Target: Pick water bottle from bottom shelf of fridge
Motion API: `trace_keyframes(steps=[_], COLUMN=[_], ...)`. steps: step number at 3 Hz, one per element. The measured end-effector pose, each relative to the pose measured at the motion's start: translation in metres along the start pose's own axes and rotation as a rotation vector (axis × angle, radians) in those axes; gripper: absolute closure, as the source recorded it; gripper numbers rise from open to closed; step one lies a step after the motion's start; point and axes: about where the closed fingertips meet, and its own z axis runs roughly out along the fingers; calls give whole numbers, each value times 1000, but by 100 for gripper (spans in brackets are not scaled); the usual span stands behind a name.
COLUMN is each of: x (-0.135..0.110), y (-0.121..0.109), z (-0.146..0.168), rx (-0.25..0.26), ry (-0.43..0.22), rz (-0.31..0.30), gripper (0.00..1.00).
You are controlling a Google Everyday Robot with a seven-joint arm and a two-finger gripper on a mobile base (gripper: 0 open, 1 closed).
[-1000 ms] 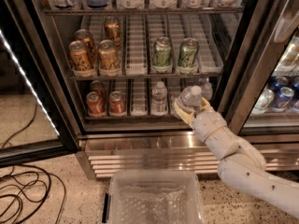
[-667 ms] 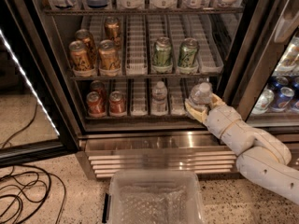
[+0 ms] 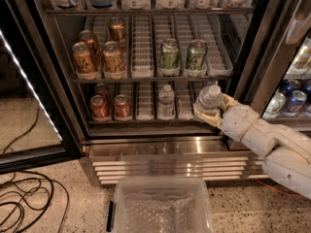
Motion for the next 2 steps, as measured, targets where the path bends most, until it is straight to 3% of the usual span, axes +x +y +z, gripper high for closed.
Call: trace_keyframes(steps=[1,2], x=[0,-13], y=[0,19], z=[0,4], rx=[0,-76], ry=[0,-32], rz=[0,16], gripper=[100,100])
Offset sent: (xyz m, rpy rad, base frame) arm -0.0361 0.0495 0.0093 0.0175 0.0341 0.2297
